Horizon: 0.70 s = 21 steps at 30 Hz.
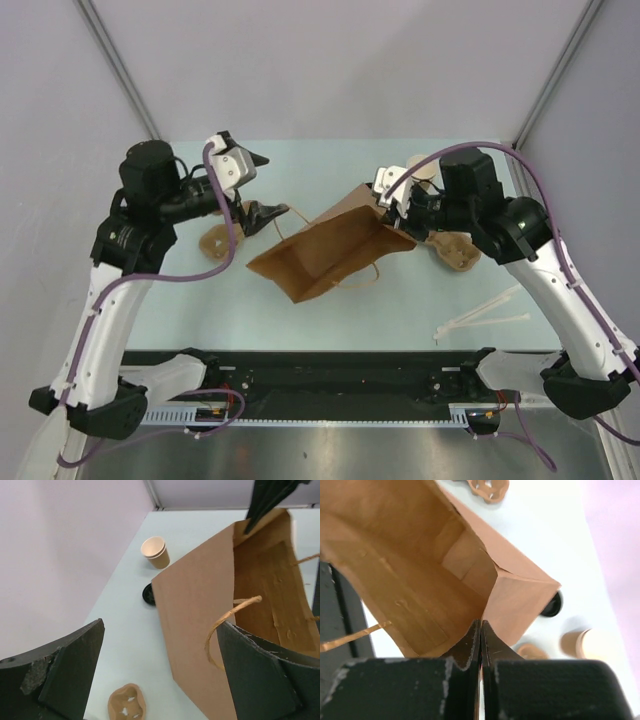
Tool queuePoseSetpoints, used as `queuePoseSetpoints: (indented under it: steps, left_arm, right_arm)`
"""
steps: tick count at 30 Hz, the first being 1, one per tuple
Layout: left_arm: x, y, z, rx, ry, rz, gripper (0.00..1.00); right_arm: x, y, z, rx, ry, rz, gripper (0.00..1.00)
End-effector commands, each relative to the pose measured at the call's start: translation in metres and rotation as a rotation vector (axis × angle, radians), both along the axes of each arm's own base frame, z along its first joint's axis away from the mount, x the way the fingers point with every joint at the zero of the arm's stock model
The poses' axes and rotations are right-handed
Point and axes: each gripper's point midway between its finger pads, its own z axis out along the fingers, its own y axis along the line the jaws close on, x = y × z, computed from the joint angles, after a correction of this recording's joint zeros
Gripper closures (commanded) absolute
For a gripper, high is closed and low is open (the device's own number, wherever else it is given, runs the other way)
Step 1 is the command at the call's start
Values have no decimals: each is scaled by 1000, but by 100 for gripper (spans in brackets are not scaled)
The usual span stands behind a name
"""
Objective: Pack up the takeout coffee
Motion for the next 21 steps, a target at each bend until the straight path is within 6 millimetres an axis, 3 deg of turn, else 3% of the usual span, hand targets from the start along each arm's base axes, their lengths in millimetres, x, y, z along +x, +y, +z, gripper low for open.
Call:
queuePoseSetpoints:
  steps: [1,6,11,16,21]
  left_arm:
    - [-34,-7,-16,-34,124,-102,1]
    - [-53,-10,-19,-100,219,-131,0]
    - [-58,-12,-10,-171,265,-117,1]
    - [-58,-10,-1,-225,271,-85,1]
    - [-61,-11,27,-307,244,-86,1]
  right_arm:
    - [-6,-1,45,14,-241,165,100]
    - [-5,3,53,-8,-328,270,100]
    - [-5,14,59,-25,-355,360,100]
    - [-16,32,41,-86,-337,450,100]
    - [-22,38,31,-140,-327,495,100]
